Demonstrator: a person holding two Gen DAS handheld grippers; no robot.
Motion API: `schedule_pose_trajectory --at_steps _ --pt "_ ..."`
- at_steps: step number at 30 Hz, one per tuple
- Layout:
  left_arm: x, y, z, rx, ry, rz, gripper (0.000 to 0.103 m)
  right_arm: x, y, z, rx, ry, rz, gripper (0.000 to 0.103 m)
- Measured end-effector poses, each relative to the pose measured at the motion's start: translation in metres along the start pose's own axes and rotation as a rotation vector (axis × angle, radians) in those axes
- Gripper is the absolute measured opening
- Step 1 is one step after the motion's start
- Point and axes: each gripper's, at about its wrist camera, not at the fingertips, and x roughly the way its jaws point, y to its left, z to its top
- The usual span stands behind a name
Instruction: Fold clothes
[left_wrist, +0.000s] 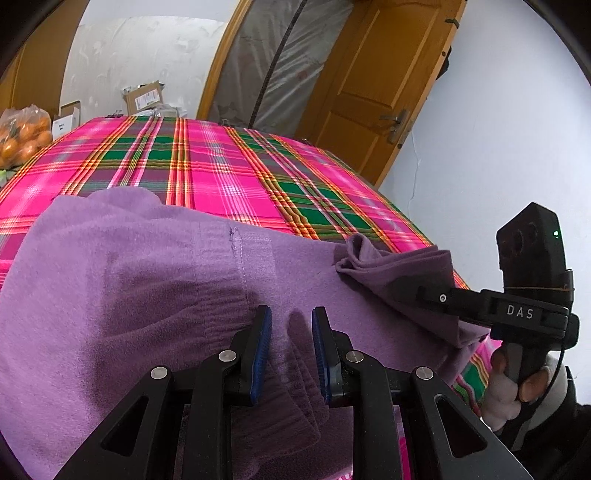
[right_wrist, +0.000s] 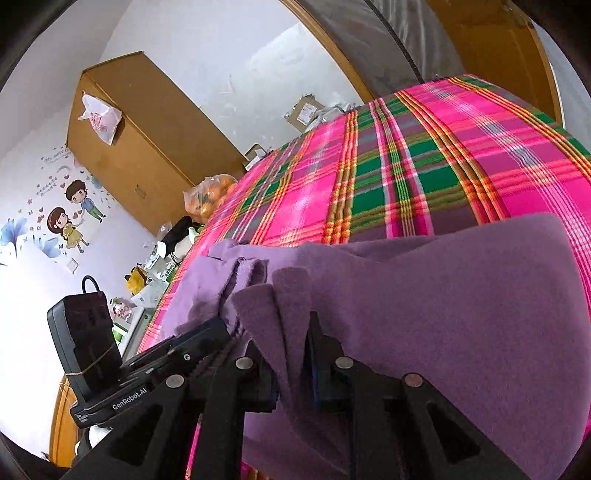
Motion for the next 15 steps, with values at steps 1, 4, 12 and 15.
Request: schedule_pose_trajectory --at_steps 1,4,12,15 --pt "0.0 0.0 0.0 0.0 0.0 -0.001 0.023 0.0 0.003 0.0 -0.009 -0.003 0.0 0.013" --pt "0.0 0.001 0.0 -0.002 -0.001 -0.003 0.023 0.003 0.011 0.0 -0.029 -0.001 0.014 0.013" --pt "0.0 0.001 0.0 -0.005 -0.002 -0.006 0.023 0.009 0.026 0.0 -0.061 0.002 0.051 0.013" --pt "0.0 0.002 0.0 -0.008 -0.003 -0.008 0.023 0.022 0.026 -0.006 -0.061 0.068 0.043 0.018"
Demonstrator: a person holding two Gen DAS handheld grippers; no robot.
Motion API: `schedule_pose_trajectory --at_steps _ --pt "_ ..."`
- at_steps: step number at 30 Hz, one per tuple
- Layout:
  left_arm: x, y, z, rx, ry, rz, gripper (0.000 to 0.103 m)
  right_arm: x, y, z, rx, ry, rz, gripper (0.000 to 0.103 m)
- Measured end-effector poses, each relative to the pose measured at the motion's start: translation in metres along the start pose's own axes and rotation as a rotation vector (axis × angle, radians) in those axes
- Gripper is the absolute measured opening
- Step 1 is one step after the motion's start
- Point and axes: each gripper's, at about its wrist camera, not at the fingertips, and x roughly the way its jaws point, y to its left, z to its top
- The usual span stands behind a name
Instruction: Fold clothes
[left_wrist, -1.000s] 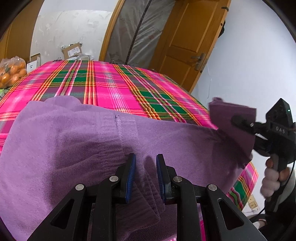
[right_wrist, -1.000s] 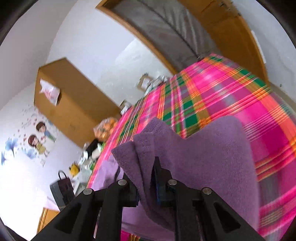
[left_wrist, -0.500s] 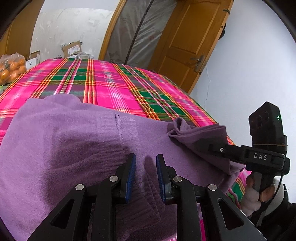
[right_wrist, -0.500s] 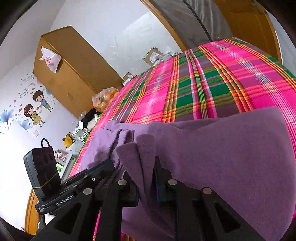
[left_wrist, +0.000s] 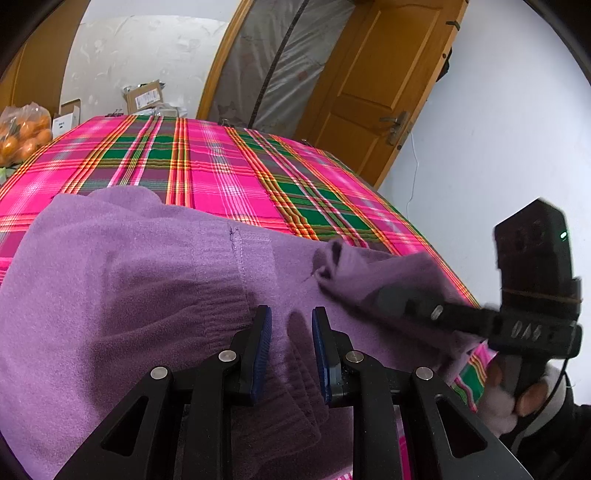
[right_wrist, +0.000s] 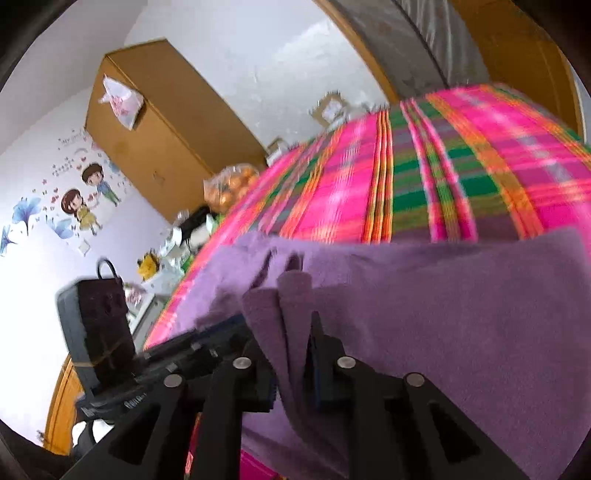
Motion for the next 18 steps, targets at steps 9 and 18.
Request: schedule_pose_trajectory --at_steps 9,18 --pt "-0.002 0.001 -0.001 0.0 0.0 -0.004 0.023 -0.001 0.015 -0.012 -0.058 0.073 0.044 0.037" --pt "-0.013 -0.014 0.002 0.025 0.014 -0.025 0.024 -0.035 0.013 -0.031 -0.15 0.111 0.076 0.038"
